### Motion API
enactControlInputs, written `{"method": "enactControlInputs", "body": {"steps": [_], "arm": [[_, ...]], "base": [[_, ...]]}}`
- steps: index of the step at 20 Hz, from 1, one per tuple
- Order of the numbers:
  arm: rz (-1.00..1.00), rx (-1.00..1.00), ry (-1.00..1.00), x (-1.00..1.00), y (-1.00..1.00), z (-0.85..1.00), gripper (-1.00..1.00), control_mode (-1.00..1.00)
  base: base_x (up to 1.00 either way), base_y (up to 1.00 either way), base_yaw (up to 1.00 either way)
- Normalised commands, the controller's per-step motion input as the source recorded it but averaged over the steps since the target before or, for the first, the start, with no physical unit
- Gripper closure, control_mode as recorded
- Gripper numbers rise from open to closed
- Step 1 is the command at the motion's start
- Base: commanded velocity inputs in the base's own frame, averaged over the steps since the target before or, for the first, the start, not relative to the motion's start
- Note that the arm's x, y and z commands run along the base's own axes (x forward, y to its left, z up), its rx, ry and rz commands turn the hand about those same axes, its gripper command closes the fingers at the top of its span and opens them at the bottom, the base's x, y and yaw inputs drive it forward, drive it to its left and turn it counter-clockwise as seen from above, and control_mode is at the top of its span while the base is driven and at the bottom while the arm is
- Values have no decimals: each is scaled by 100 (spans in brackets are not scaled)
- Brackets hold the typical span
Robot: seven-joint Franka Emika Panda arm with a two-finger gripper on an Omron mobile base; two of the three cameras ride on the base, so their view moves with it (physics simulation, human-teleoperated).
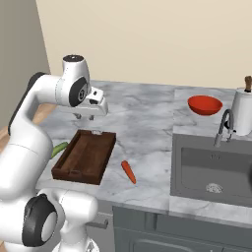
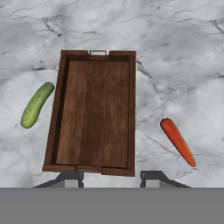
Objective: Place the two vegetables and bowl onto the tray for setting up a vegetable dip station.
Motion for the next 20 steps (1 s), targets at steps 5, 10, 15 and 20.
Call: {"method": "enactControlInputs", "body": {"steps": [5,10,15,20], "arm": [[0,0,0,0,0,0,-100,100],[0,0,0,0,0,0,-100,100],[0,0,0,0,0,0,-100,100],[0,0,0,0,0,0,-100,100]], "base": [[-5,0,0],[-43,8,0],[-29,22,-1],[-2,62,-9]]}}
